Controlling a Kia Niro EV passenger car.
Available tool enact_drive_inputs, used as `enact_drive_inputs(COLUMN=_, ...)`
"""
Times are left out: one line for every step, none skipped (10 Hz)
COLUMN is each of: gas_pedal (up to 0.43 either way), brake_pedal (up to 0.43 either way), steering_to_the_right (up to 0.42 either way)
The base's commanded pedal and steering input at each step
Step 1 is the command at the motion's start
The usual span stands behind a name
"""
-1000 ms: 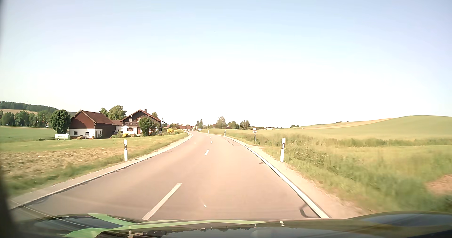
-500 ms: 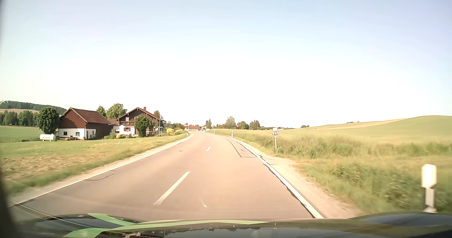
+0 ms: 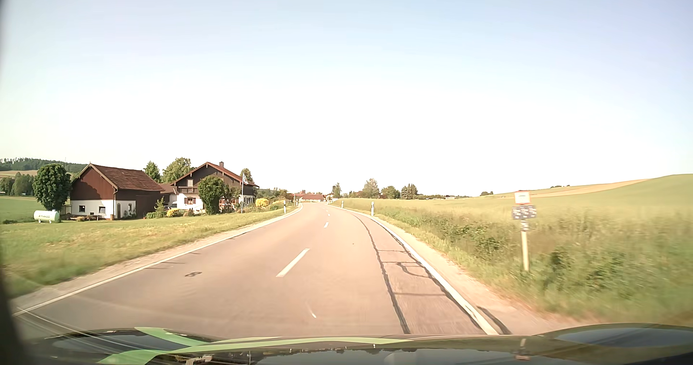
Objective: Follow the waypoints while adhering to traffic rules and regulations
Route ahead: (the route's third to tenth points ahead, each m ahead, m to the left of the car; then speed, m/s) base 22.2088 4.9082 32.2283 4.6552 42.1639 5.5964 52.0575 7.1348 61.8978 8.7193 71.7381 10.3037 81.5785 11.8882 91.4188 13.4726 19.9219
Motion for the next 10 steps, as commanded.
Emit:
enact_drive_inputs(gas_pedal=0.169, brake_pedal=0.000, steering_to_the_right=-0.024)
enact_drive_inputs(gas_pedal=0.157, brake_pedal=0.000, steering_to_the_right=-0.024)
enact_drive_inputs(gas_pedal=0.150, brake_pedal=0.000, steering_to_the_right=-0.024)
enact_drive_inputs(gas_pedal=0.138, brake_pedal=0.000, steering_to_the_right=-0.024)
enact_drive_inputs(gas_pedal=0.138, brake_pedal=0.000, steering_to_the_right=-0.023)
enact_drive_inputs(gas_pedal=0.150, brake_pedal=0.000, steering_to_the_right=-0.021)
enact_drive_inputs(gas_pedal=0.157, brake_pedal=0.000, steering_to_the_right=-0.019)
enact_drive_inputs(gas_pedal=0.169, brake_pedal=0.000, steering_to_the_right=-0.018)
enact_drive_inputs(gas_pedal=0.169, brake_pedal=0.000, steering_to_the_right=-0.018)
enact_drive_inputs(gas_pedal=0.169, brake_pedal=0.000, steering_to_the_right=-0.018)
